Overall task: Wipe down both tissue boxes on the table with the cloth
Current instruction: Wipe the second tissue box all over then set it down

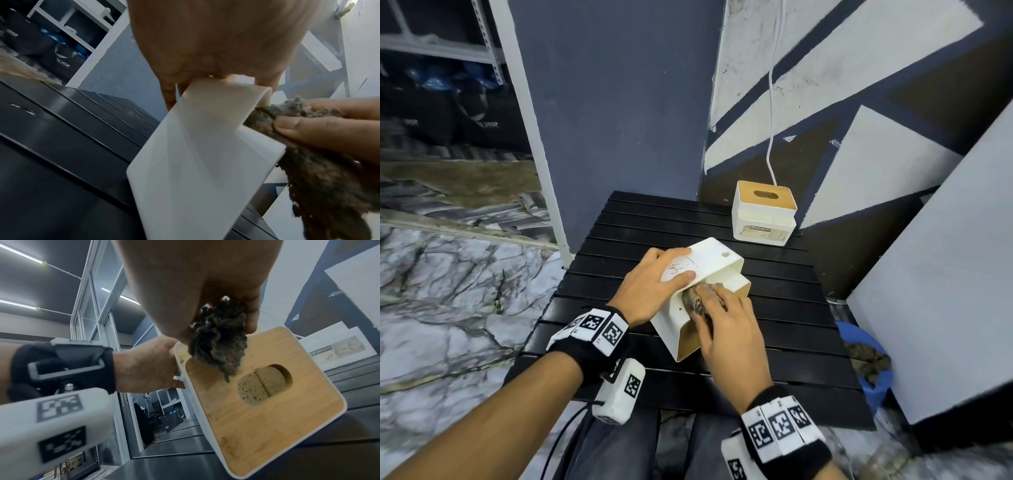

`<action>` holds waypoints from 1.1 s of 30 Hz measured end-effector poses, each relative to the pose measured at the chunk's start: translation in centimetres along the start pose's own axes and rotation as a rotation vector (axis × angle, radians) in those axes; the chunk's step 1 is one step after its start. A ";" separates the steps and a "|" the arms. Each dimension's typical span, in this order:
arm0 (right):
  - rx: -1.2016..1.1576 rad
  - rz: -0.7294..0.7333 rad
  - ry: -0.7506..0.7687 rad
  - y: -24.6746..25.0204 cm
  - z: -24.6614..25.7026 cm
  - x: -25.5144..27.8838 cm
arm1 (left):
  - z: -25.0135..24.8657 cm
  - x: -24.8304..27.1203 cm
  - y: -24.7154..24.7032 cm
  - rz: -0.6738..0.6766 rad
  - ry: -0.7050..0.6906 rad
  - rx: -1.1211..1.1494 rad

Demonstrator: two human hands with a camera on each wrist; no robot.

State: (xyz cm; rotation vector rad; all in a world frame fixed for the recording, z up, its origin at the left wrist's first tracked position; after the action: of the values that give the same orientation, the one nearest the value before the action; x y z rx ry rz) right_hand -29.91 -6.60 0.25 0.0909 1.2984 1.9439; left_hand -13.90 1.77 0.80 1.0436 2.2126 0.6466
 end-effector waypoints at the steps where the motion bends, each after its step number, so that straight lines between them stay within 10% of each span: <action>1: 0.023 -0.005 -0.011 -0.1 0.5 -0.5 | 0.1 0.0 0.0 0.003 -0.004 0.008; 33: 0.042 0.036 0.032 0.3 -0.5 -1.0 | 0.2 0.5 -0.5 -0.053 -0.021 0.001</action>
State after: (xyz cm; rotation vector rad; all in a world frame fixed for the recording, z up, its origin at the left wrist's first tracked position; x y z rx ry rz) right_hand -29.60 -7.59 0.56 0.1049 1.3669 1.9557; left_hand -14.23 1.95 0.18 0.9841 2.2147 0.6091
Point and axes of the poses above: each hand's wrist, its own x-axis away from the middle knuckle, its own y-axis out of the back of the hand, z = x × y, the point moved 1 cm from there along -x, towards the middle knuckle, and after that the axes turned 15 degrees about -y, right-handed, at the moved point
